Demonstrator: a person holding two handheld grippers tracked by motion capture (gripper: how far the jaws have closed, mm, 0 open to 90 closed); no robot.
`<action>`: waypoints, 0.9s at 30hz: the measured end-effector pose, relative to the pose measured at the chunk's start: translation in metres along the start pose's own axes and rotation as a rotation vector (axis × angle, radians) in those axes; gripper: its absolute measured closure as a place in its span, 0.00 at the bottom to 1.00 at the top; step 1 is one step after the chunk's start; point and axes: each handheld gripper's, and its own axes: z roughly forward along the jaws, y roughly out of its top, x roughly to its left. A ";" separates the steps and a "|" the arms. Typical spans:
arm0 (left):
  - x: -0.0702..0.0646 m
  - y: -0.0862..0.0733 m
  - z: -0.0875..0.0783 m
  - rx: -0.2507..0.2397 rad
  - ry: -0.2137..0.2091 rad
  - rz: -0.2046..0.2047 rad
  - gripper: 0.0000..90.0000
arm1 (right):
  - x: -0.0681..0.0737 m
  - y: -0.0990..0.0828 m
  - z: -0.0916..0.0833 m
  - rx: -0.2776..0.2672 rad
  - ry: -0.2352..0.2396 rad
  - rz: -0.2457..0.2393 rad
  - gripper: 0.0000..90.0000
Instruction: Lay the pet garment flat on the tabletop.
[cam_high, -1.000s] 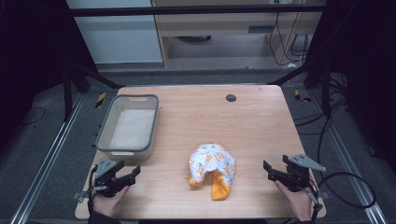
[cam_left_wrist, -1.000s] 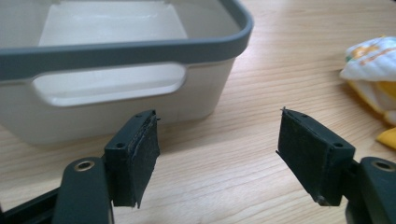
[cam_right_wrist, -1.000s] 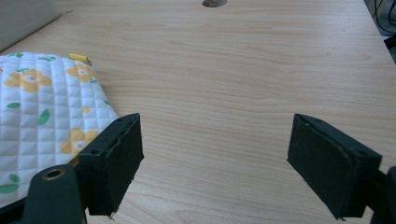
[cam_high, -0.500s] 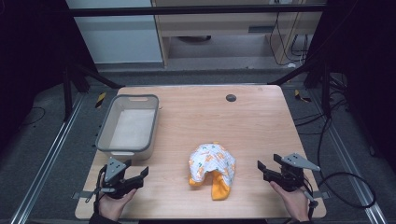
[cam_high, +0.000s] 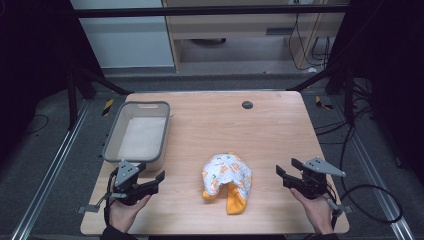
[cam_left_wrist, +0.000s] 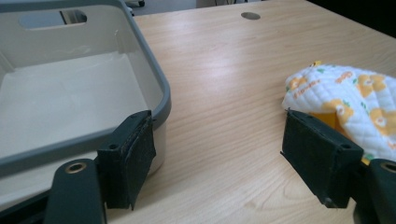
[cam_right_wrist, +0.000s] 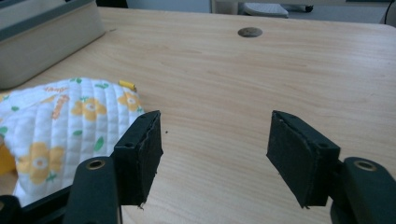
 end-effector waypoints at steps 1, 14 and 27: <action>-0.003 0.006 0.003 -0.009 -0.008 0.000 0.28 | -0.001 0.004 0.000 -0.007 -0.004 0.006 0.40; -0.012 0.038 0.029 -0.013 -0.047 0.016 0.33 | 0.004 0.036 0.014 -0.025 0.022 -0.011 0.44; -0.030 0.053 0.072 0.049 -0.079 0.031 0.36 | 0.023 0.045 0.058 0.031 0.058 -0.023 0.48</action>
